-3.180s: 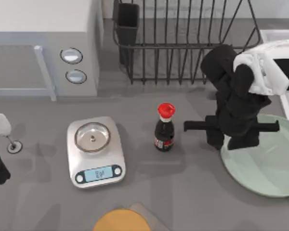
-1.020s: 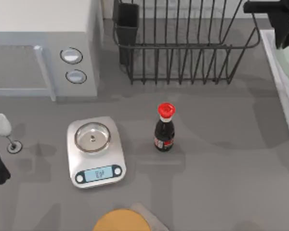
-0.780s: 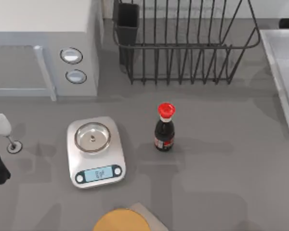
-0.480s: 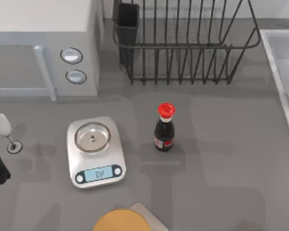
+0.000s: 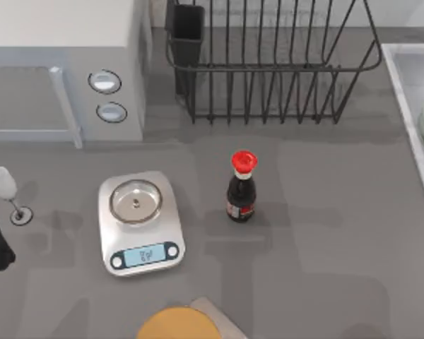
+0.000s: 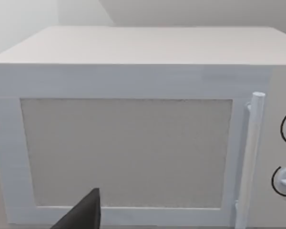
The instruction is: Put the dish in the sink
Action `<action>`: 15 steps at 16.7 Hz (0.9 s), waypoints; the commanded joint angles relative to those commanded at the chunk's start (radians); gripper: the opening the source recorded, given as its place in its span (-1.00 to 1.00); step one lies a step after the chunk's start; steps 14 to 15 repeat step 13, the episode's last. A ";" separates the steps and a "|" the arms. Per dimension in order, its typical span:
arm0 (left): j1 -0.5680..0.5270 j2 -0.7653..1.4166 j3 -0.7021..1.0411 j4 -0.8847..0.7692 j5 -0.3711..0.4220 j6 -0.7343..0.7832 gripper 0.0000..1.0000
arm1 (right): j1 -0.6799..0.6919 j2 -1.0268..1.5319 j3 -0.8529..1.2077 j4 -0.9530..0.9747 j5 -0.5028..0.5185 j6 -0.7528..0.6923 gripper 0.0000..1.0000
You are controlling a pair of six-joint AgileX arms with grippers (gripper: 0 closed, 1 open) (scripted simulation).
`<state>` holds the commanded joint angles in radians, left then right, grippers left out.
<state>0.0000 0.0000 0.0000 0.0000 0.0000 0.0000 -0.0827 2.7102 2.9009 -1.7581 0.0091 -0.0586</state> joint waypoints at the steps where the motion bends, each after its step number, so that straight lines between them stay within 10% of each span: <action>1: 0.000 0.000 0.000 0.000 0.000 0.000 1.00 | 0.000 0.000 0.000 0.000 0.000 0.000 0.06; 7: 0.000 0.000 0.000 0.000 0.000 0.000 1.00 | 0.000 0.000 0.000 0.000 0.000 0.000 0.96; 15: 0.000 0.000 0.000 0.000 0.000 0.000 1.00 | 0.000 0.000 0.000 0.000 0.000 0.000 1.00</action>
